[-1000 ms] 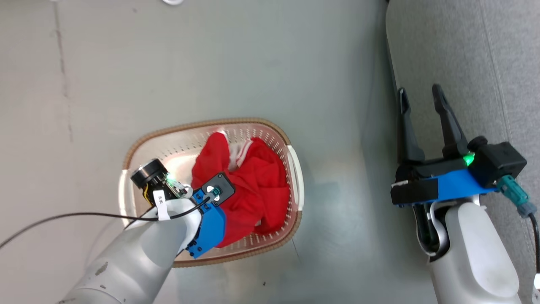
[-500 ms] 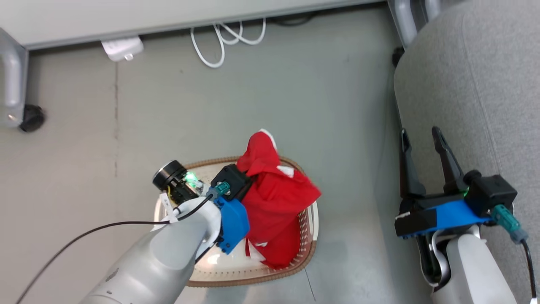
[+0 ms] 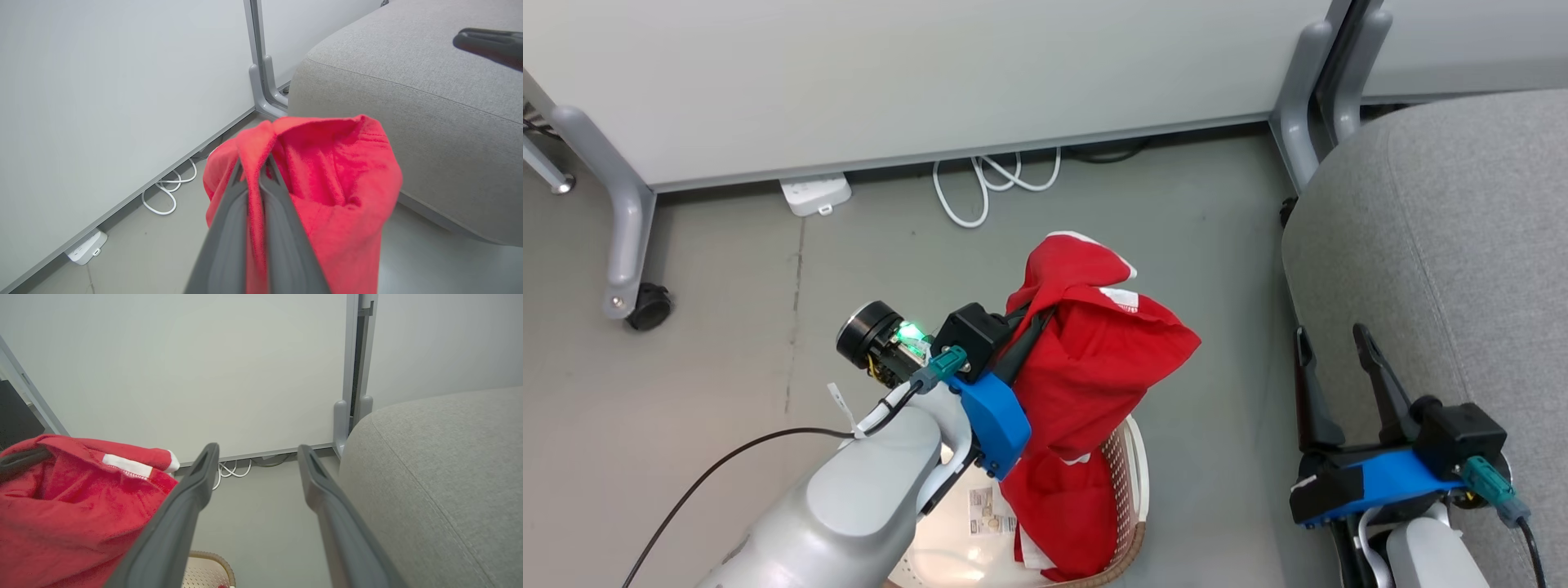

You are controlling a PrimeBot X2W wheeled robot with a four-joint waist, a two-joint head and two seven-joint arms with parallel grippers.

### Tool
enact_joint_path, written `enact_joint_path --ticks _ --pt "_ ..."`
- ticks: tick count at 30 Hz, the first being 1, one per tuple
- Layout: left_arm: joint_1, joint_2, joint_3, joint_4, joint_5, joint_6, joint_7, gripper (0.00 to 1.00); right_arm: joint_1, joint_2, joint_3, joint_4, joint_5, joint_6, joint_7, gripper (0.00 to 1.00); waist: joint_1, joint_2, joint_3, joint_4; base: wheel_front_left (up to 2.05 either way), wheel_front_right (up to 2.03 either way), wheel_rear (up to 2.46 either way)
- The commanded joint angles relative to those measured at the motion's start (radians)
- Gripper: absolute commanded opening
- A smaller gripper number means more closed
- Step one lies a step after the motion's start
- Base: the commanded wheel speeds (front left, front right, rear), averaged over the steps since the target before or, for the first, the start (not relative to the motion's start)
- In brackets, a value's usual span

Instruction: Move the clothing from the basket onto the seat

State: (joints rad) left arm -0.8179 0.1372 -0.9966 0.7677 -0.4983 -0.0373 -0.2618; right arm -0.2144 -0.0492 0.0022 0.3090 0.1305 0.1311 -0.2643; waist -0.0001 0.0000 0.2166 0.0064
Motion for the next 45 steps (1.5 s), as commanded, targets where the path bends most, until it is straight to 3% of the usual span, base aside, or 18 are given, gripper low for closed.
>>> enact_joint_path --ticks 1,24,45 --pt "0.012 0.004 0.011 -0.019 0.002 0.007 -0.005 0.0 0.022 -0.002 0.002 0.002 -0.005 -0.001 0.0 1.0 0.0001 0.0 -0.029 0.006 0.0 0.0 0.0" --pt "0.058 0.01 0.045 -0.15 -0.032 0.045 0.004 0.0 0.149 -0.002 0.088 0.029 0.018 -0.001 0.0 1.0 0.0001 0.0 -0.19 0.02 0.0 0.0 0.0" --pt "0.059 0.033 0.034 -0.204 -0.045 0.07 0.023 0.0 0.061 -0.002 0.34 0.052 0.074 -0.001 0.0 1.0 0.0001 0.0 -0.182 0.038 0.0 0.0 0.0"
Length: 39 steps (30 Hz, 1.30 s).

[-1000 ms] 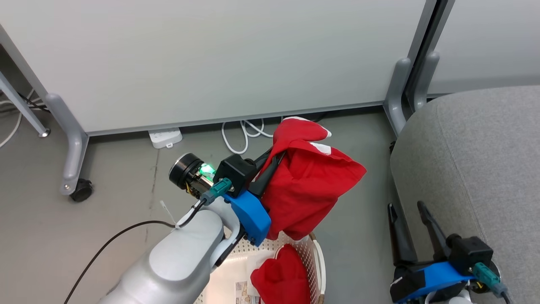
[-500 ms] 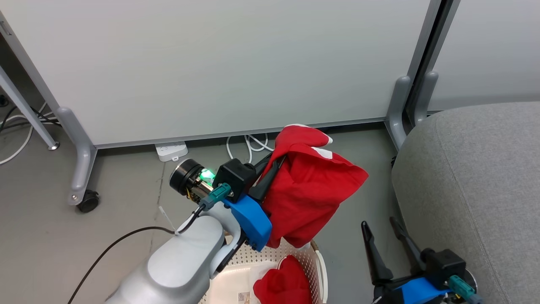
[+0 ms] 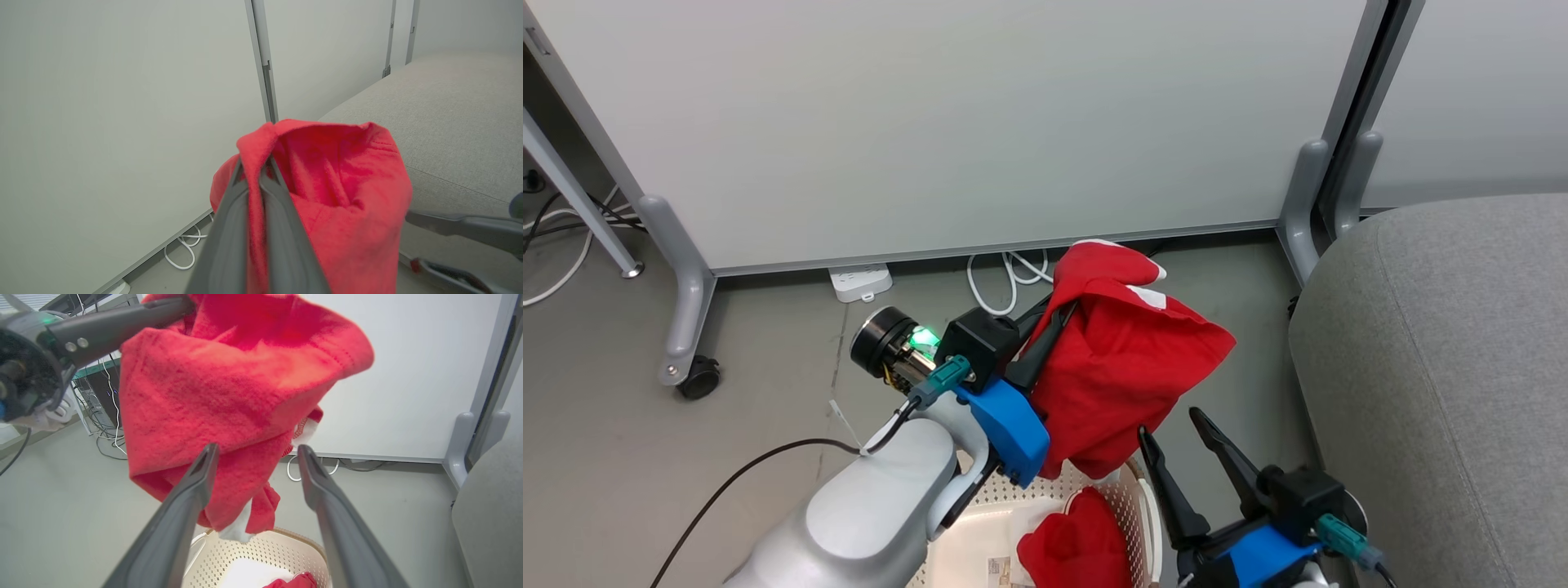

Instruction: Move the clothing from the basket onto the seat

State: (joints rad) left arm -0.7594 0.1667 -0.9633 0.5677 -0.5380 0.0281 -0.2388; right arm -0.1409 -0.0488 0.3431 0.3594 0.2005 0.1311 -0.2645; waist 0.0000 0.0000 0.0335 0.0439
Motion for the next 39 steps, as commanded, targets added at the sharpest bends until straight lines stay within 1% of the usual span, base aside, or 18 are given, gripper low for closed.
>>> enact_joint_path --ticks 1,8,17,30,31,32,39 --pt "-0.002 0.004 0.0 -0.006 -0.005 0.005 0.0 0.0 -0.021 -0.003 0.012 0.007 0.01 -0.001 0.0 1.0 0.0 0.0 0.003 0.002 0.0 0.0 0.0" --pt "-0.016 -0.001 -0.007 -0.01 -0.006 0.003 0.0 0.0 -0.094 -0.016 0.088 0.04 0.056 -0.001 0.0 1.0 0.0 0.0 0.016 0.017 0.0 0.0 0.0" --pt "-0.031 -0.005 -0.015 -0.011 -0.004 0.001 -0.003 0.0 -0.176 -0.011 0.14 0.077 0.112 -0.001 0.0 1.0 0.0 0.0 0.037 0.033 0.0 0.0 0.0" --pt "-0.058 -0.021 -0.019 -0.002 -0.005 -0.004 -0.011 0.0 -0.267 -0.001 0.143 0.131 0.15 -0.001 0.0 1.0 0.0 0.0 0.074 0.054 0.0 0.0 0.0" --pt "-0.058 -0.022 -0.019 -0.001 -0.006 -0.005 -0.012 0.0 -0.271 -0.001 0.143 0.133 0.157 -0.001 0.0 0.25 0.0 0.0 0.075 0.054 0.0 0.0 0.0" --pt "-0.058 -0.022 -0.019 0.001 -0.006 -0.005 -0.013 0.0 -0.274 -0.001 0.145 0.134 0.164 -0.001 0.0 0.0 0.0 0.0 0.076 0.055 0.0 0.0 0.0" --pt "-0.063 -0.025 -0.018 0.012 -0.009 -0.007 -0.018 0.0 -0.291 0.0 0.158 0.143 0.189 -0.001 0.0 0.0 0.0 0.0 0.078 0.055 0.0 0.0 0.0"
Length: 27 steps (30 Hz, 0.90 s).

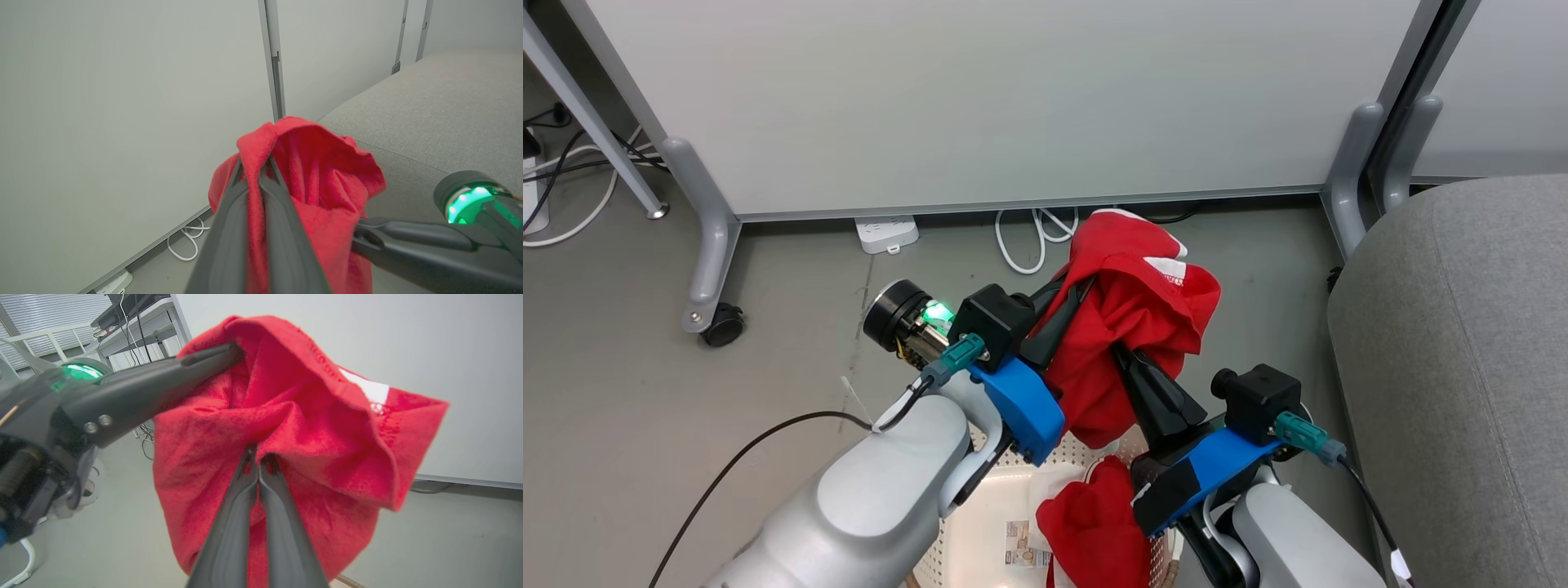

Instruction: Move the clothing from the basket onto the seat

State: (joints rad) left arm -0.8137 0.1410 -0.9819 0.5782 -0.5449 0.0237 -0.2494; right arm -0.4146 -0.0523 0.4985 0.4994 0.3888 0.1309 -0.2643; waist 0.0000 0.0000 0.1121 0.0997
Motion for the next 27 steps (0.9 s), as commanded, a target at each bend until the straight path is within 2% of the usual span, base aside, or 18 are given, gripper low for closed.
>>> enact_joint_path --ticks 1,23,24,25,27 --pt "-0.009 0.0 0.001 0.003 -0.002 -0.003 -0.008 0.0 -0.018 0.003 0.004 0.004 0.003 0.0 0.0 0.0 0.0 0.0 -0.001 -0.001 0.0 0.0 0.0" --pt "-0.003 0.001 -0.002 0.018 -0.007 -0.001 -0.014 0.0 0.001 0.003 0.016 0.002 0.006 0.0 0.0 0.0 0.0 0.0 -0.014 -0.012 0.0 0.0 0.0" --pt "-0.002 0.001 0.001 0.018 -0.006 0.003 -0.014 0.27 0.002 0.003 0.016 0.001 0.006 0.0 0.0 0.0 0.0 0.0 -0.014 -0.012 0.0 0.0 0.0" --pt "-0.002 0.001 0.002 0.017 -0.005 0.006 -0.015 1.0 0.003 0.003 0.016 0.001 0.005 0.0 0.0 0.0 0.0 0.0 -0.015 -0.013 0.0 0.0 0.0" --pt "-0.001 0.002 0.005 0.016 -0.003 0.009 -0.015 1.0 0.004 0.003 0.017 -0.001 0.003 0.0 0.0 0.0 0.0 0.0 -0.016 -0.014 0.0 0.0 0.0"
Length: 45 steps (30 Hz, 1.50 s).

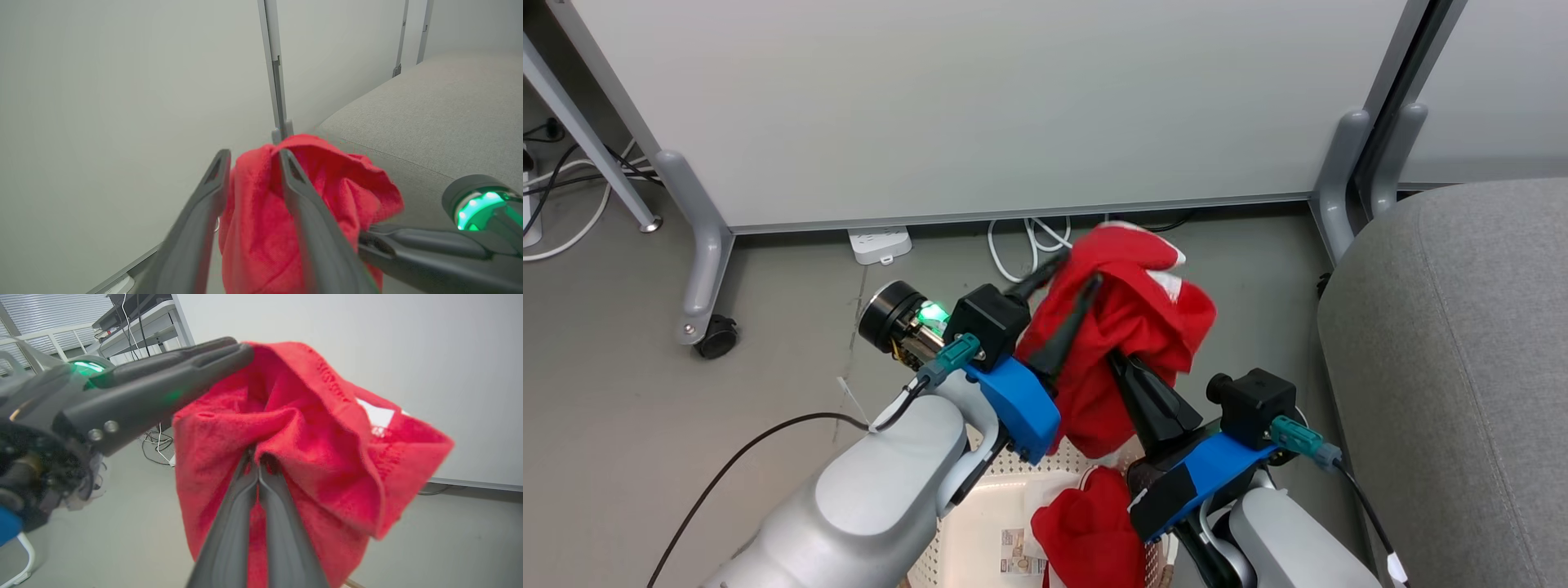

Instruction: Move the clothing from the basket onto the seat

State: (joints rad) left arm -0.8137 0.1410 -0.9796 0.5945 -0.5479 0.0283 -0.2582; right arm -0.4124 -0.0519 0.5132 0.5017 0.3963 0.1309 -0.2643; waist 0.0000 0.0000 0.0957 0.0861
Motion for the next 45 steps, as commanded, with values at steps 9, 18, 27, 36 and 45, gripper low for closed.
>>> enact_joint_path --ticks 9,18,27,36,45 --pt "-0.003 0.006 0.007 -0.007 0.008 0.007 -0.008 1.0 0.007 0.003 -0.004 -0.009 -0.01 0.0 0.0 0.0 0.0 0.0 0.005 -0.004 0.0 0.0 0.0" --pt "-0.011 0.01 0.013 -0.007 0.011 0.009 -0.008 1.0 -0.001 0.003 -0.018 -0.005 -0.021 0.0 0.0 0.0 0.0 0.0 0.016 -0.013 0.0 0.0 0.0" --pt "-0.013 0.013 0.018 -0.007 0.015 0.012 -0.008 1.0 -0.015 0.002 -0.067 -0.016 -0.048 0.0 0.0 0.0 0.0 0.0 0.027 -0.036 0.0 0.0 0.0" --pt "-0.021 0.025 0.018 -0.022 0.02 0.006 -0.008 1.0 -0.035 -0.007 -0.166 -0.051 -0.111 0.0 0.0 0.0 0.0 0.0 0.072 -0.111 0.0 0.0 0.0" --pt "-0.027 0.027 0.001 -0.033 0.028 -0.004 -0.008 1.0 -0.007 -0.022 -0.264 -0.113 -0.152 0.0 0.0 0.0 0.0 0.0 0.118 -0.217 0.0 0.0 0.0"
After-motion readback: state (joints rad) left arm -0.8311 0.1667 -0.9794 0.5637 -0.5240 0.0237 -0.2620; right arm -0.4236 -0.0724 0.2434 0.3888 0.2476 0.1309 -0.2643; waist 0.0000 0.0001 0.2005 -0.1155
